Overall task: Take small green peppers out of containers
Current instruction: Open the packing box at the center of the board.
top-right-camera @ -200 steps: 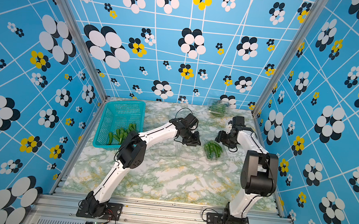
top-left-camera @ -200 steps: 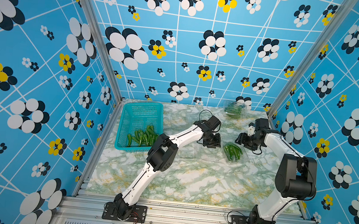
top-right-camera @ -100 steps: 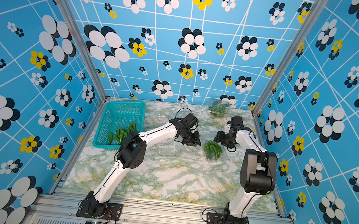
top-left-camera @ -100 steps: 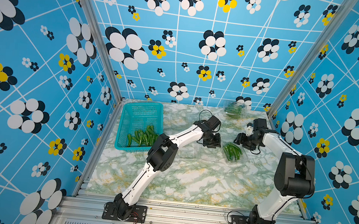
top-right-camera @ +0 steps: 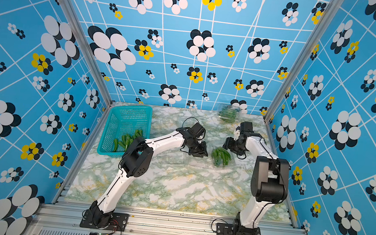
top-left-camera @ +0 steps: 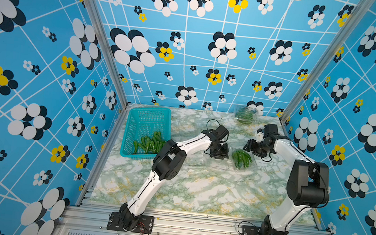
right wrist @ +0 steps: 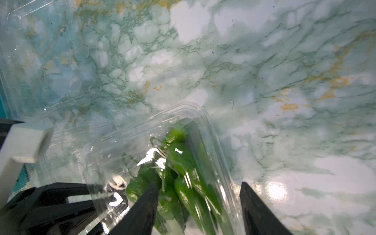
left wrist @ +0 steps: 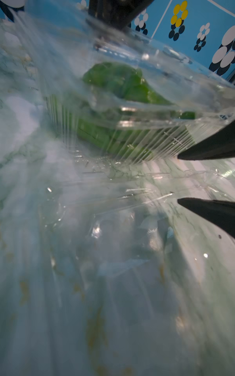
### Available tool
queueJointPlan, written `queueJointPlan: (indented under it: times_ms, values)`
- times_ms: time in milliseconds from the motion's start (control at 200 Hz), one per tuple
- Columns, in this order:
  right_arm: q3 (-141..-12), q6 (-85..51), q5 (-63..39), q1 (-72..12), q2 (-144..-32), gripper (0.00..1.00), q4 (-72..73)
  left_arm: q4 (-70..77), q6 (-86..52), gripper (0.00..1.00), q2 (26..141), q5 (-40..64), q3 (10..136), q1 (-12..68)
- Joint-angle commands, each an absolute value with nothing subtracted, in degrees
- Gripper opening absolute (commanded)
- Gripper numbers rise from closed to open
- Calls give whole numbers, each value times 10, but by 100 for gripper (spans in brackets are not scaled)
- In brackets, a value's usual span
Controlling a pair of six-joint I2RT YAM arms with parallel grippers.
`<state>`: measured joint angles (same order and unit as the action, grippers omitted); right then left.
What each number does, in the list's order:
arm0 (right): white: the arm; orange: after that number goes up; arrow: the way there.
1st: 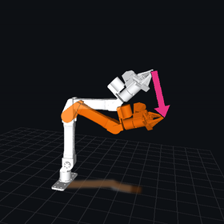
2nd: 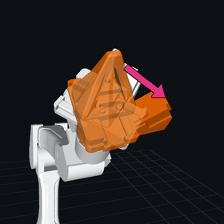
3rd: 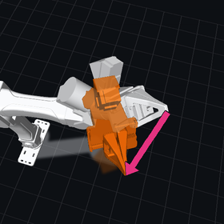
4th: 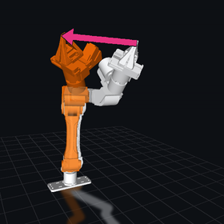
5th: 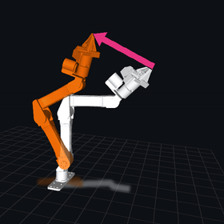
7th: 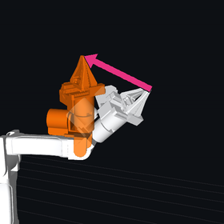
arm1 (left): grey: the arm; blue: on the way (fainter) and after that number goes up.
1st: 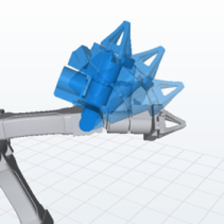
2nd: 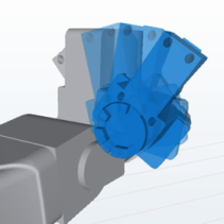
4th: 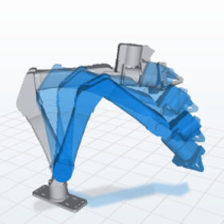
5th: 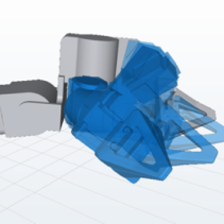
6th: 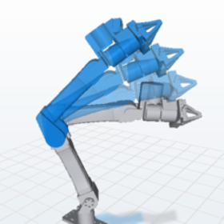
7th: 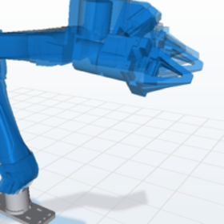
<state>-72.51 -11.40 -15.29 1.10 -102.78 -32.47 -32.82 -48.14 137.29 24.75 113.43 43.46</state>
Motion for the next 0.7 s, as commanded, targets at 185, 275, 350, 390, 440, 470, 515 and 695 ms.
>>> queueJointPlan:
  times_ms: [185, 275, 350, 390, 440, 470, 515, 695]
  values:
    - [-740, -119, -160, 6, -1040, 65, -332, -296, -494, 33, 1334, 259, 1125, 427]
    - [-740, -119, -162, 5, -1041, 65, -332, -294, -495, 33, 1329, 257, 1122, 425]
    - [-740, -120, -163, 5, -1041, 65, -331, -292, -496, 33, 1328, 258, 1123, 424]
    - [-739, -119, -163, 5, -1042, 65, -331, -291, -497, 33, 1328, 259, 1123, 422]
    - [-740, -120, -163, 5, -1042, 65, -331, -290, -497, 33, 1327, 259, 1123, 421]
    - [-738, -120, -163, 6, -1041, 65, -331, -291, -497, 33, 1326, 258, 1123, 420]
    - [-739, -119, -163, 5, -1041, 65, -330, -289, -497, 34, 1325, 260, 1122, 419]
    - [-740, -121, -164, 5, -1042, 65, -330, -287, -499, 33, 1324, 262, 1120, 418]
